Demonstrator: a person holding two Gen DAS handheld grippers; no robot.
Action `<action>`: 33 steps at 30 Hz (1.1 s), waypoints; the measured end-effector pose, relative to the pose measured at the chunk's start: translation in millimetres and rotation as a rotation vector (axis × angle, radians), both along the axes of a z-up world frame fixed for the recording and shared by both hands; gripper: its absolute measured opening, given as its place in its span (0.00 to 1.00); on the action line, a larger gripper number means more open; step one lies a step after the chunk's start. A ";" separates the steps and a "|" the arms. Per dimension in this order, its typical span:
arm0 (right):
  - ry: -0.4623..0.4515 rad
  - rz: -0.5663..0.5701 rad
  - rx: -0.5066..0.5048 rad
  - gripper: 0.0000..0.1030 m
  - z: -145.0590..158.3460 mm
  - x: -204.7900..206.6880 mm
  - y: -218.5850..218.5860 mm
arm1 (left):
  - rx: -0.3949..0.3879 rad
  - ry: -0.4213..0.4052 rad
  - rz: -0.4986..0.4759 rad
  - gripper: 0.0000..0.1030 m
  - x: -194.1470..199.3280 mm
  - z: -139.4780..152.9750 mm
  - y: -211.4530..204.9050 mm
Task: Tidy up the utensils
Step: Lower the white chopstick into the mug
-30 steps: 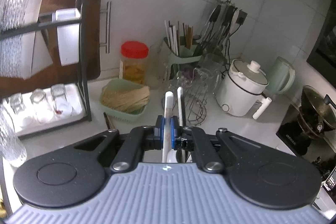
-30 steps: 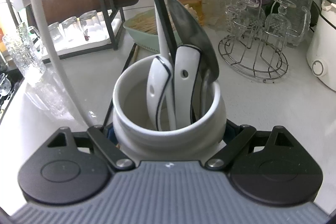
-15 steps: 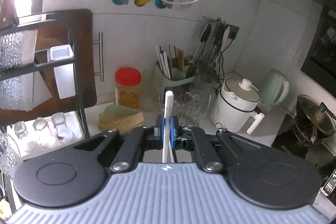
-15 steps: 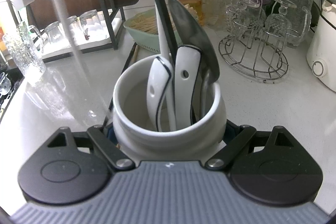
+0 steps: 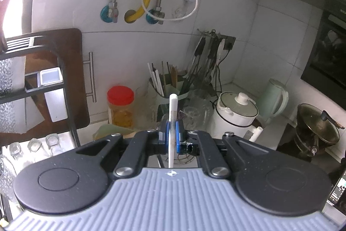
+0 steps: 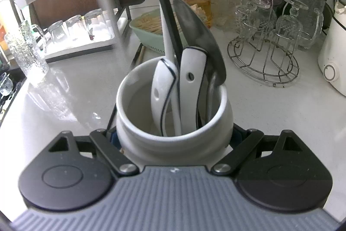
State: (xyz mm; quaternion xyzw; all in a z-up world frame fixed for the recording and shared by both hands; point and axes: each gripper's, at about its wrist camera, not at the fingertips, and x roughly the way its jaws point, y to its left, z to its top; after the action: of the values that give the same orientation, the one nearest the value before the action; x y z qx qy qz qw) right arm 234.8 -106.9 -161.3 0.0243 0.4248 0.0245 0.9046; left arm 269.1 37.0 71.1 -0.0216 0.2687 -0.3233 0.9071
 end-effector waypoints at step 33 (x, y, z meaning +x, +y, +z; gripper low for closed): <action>-0.016 0.002 -0.005 0.89 -0.2 -0.2 2.4 | 0.279 0.448 -0.172 0.07 44.2 -76.8 -51.2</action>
State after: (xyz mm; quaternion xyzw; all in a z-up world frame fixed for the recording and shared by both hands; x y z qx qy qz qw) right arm 234.6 -104.5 -161.6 0.0212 0.4177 0.0245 0.9080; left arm 313.3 -14.2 -5.7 0.0556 0.5052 -0.3461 0.7886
